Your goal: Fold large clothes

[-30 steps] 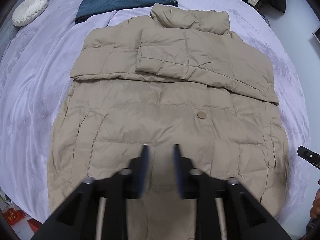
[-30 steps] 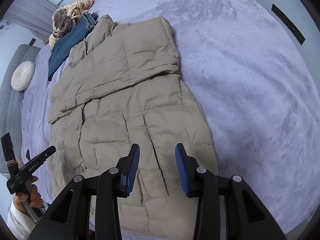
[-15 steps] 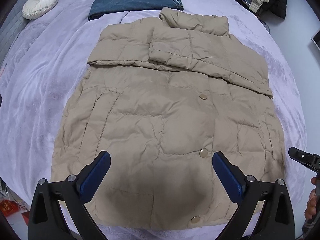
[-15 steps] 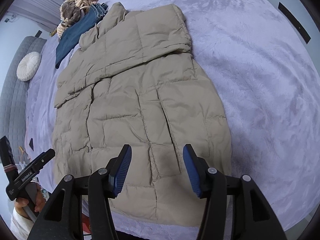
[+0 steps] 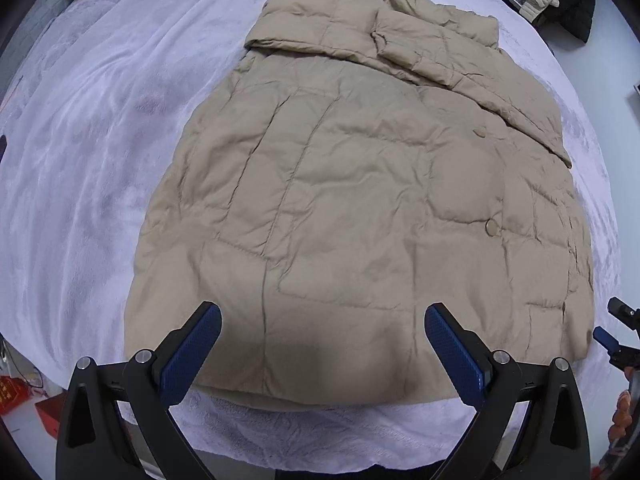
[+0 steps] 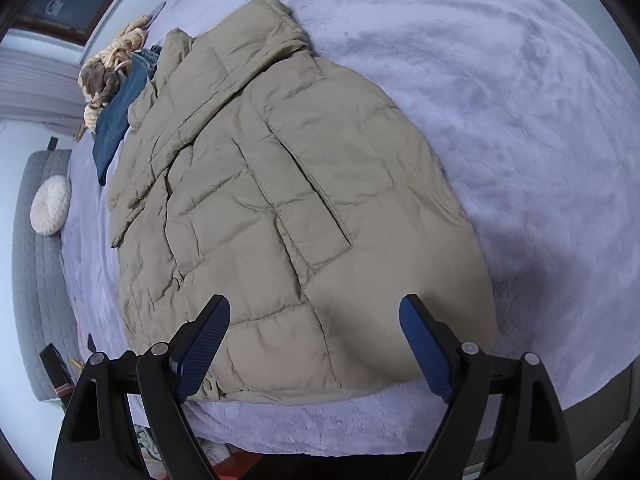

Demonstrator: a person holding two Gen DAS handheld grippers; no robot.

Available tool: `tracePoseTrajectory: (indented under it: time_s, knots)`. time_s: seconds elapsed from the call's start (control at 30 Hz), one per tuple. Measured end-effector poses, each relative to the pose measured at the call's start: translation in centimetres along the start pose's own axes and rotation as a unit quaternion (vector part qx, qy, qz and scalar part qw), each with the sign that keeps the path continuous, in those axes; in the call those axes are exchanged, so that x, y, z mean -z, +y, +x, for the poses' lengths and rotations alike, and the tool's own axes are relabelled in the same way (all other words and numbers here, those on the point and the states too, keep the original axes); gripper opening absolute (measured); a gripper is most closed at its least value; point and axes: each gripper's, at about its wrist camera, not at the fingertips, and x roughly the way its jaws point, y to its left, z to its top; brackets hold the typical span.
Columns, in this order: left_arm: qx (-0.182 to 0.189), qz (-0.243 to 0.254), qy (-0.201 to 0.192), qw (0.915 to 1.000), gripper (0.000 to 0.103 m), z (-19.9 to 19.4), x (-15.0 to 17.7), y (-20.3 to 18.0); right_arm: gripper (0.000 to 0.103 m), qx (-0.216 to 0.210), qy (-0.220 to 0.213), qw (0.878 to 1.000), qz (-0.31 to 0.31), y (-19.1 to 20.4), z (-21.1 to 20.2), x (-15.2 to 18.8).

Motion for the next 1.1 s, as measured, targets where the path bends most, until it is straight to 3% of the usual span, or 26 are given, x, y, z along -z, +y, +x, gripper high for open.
tracePoseTrajectory:
  time_s: [0.33,0.63,0.67,0.73,0.97,1.0,1.07,1.1]
  knots:
    - [0.058,-0.044,0.015,0.9972,0.102,-0.1,3.9,5.1,0.090,-0.025,0.007,0.995,0.098,-4.7,1.8,4.9]
    - [0.134,-0.126,0.065,0.9808,0.102,2.3,6.5,9.4,0.090,-0.061,0.001,0.983,0.172,-6.5,4.4,6.2]
    - [0.141,-0.131,0.068,0.9789,0.102,2.8,6.5,9.4,0.090,-0.069,-0.001,0.981,0.180,-6.6,4.6,6.1]
    - [0.160,-0.143,0.066,0.9746,0.102,3.6,6.0,9.1,0.103,-0.091,-0.005,0.977,0.193,-6.7,5.2,6.0]
    - [0.193,-0.171,0.034,0.9656,0.100,4.9,3.1,8.8,0.103,-0.179,-0.018,0.955,0.235,-6.0,6.0,5.3]
    - [0.200,-0.180,0.029,0.9628,0.096,5.1,2.8,8.9,0.103,-0.183,-0.016,0.953,0.240,-6.0,6.0,5.2]
    - [0.201,-0.180,0.027,0.9626,0.060,5.4,2.2,8.9,0.103,-0.190,-0.012,0.950,0.247,-6.2,6.0,5.0]
    - [0.201,-0.177,0.025,0.9632,0.050,5.4,2.0,8.8,0.103,-0.193,-0.011,0.949,0.249,-6.4,5.9,5.0]
